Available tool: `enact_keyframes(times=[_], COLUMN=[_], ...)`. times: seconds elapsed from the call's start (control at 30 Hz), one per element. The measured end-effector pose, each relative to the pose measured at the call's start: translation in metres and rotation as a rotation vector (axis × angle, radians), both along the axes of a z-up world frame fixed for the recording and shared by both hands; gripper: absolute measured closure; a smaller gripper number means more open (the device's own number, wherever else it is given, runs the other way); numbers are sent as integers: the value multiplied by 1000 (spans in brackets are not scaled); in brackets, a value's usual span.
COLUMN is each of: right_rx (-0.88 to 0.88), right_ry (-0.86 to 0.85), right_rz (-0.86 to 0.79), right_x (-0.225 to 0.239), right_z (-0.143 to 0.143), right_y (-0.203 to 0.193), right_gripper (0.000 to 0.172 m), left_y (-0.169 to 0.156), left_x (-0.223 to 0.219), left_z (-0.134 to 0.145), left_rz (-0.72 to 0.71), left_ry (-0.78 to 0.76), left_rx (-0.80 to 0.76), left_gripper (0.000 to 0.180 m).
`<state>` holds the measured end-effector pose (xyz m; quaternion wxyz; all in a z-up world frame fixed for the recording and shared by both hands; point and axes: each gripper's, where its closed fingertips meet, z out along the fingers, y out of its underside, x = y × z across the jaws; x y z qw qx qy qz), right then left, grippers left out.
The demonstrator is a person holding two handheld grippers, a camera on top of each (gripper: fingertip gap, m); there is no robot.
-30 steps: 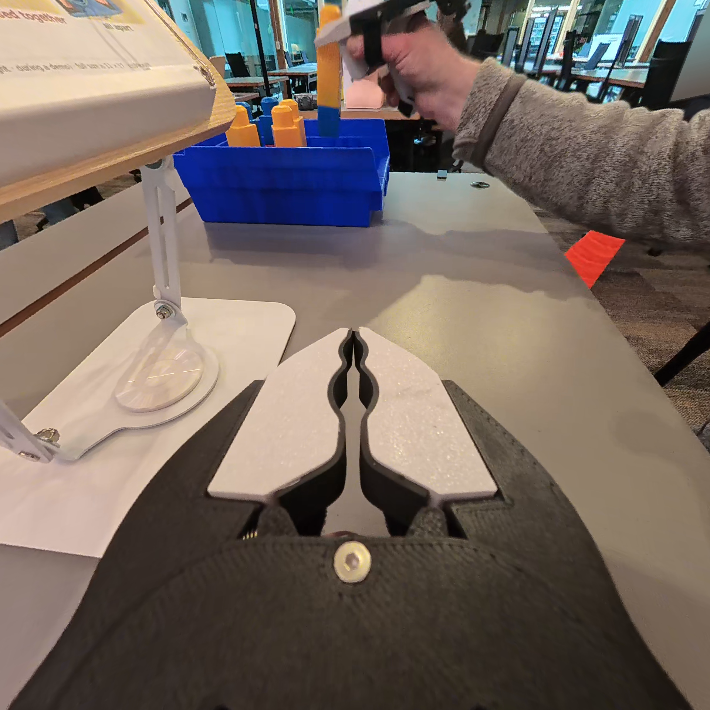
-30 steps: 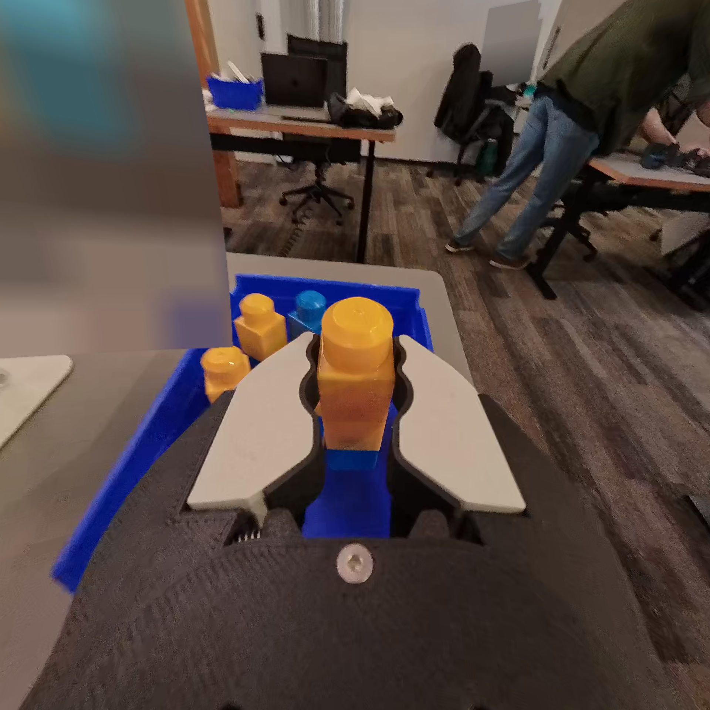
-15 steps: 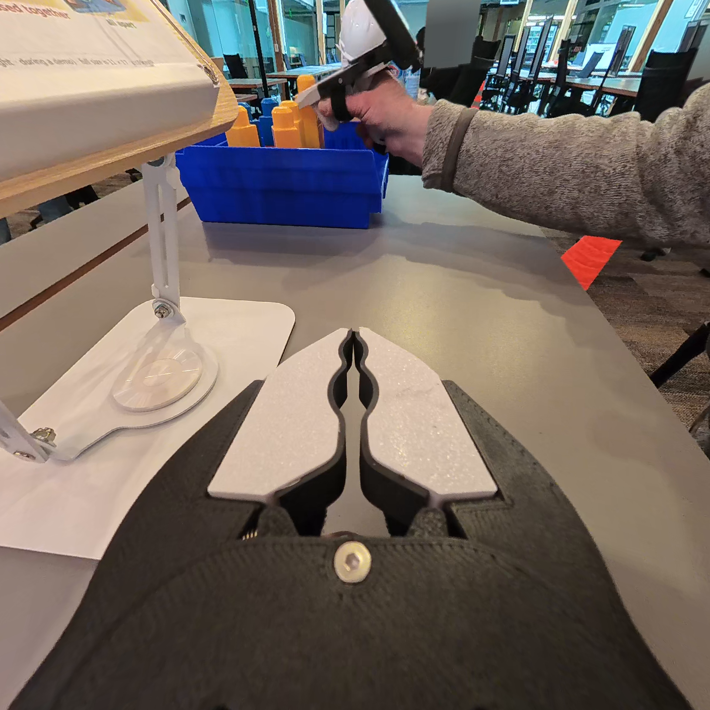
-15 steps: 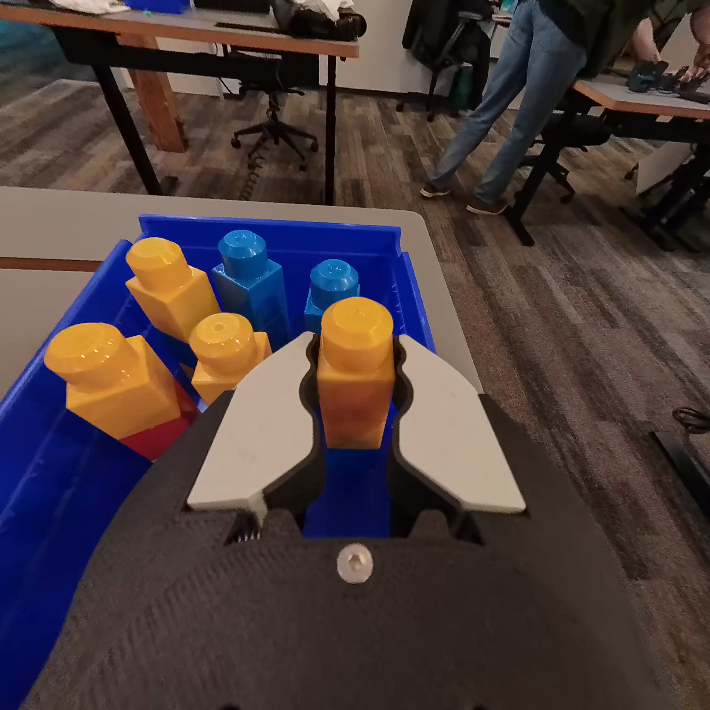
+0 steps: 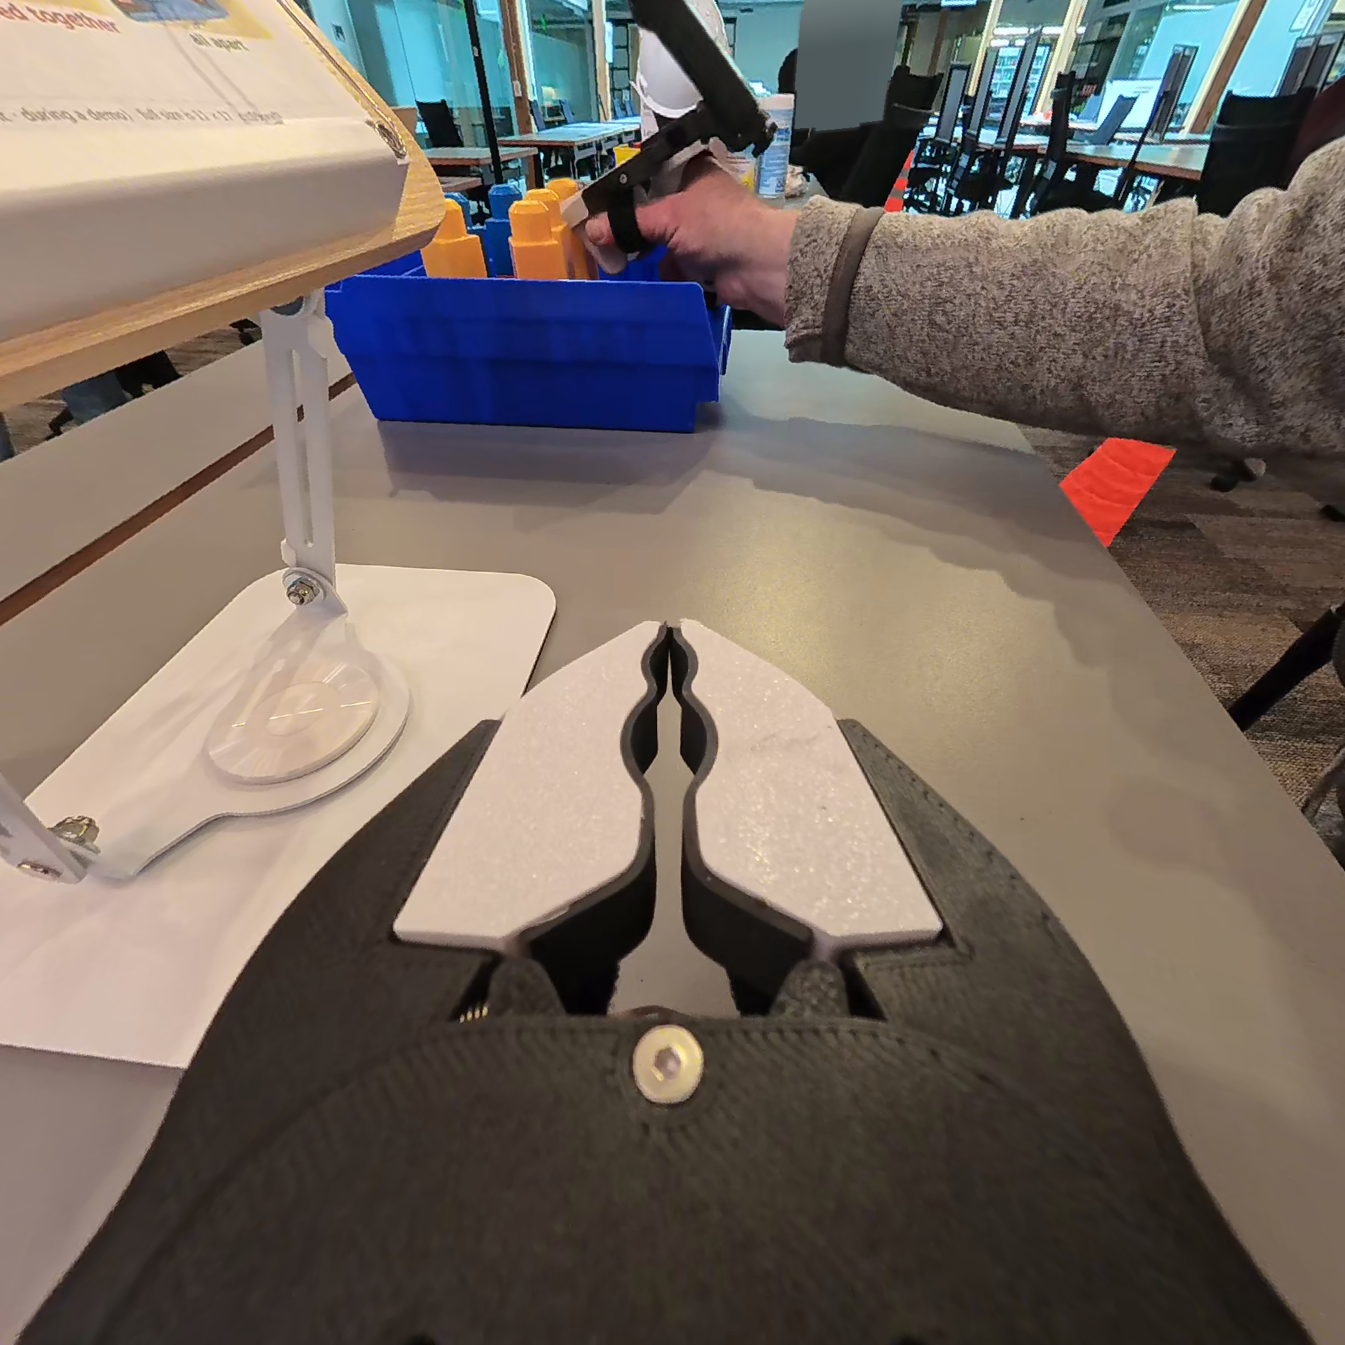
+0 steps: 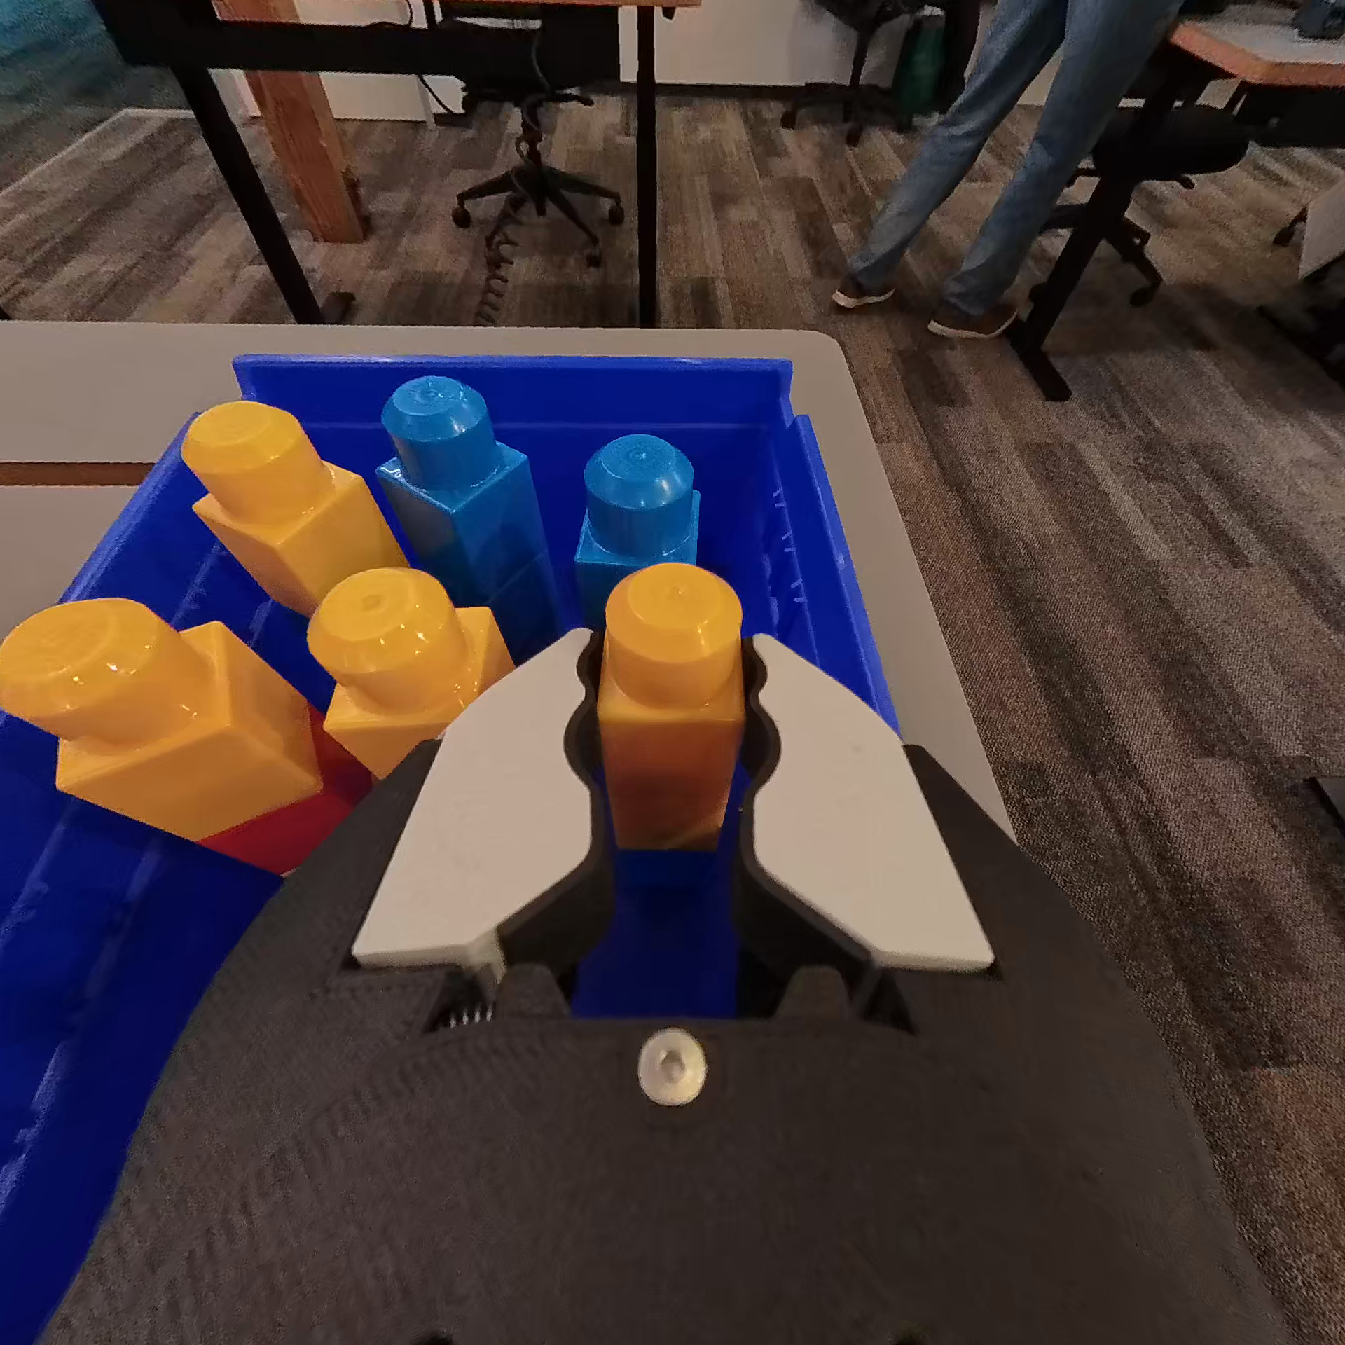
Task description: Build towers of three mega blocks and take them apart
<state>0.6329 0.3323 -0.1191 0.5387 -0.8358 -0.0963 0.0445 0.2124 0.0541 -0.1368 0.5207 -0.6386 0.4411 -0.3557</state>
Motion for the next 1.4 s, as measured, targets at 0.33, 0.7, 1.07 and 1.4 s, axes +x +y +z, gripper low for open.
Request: enact_keyframes(times=[0.33, 0.7, 1.07, 1.4], right_rx=[-30, -52, -44, -32], right_ry=[-12, -64, -64, -54], right_rz=[4, 11, 23, 17], right_x=[-1, 1, -4, -1], right_z=[-2, 8, 11, 12], right_y=[-2, -16, -8, -8], right_gripper=[135, 134, 139, 130], left_y=[-1, -2, -1, -2], left_x=[0, 2, 2, 2], left_z=[2, 0, 0, -1], left_rz=[-3, -15, -14, -21], left_ry=[-4, 2, 5, 5], left_rx=[3, 1, 2, -2], left_gripper=[180, 180, 180, 180])
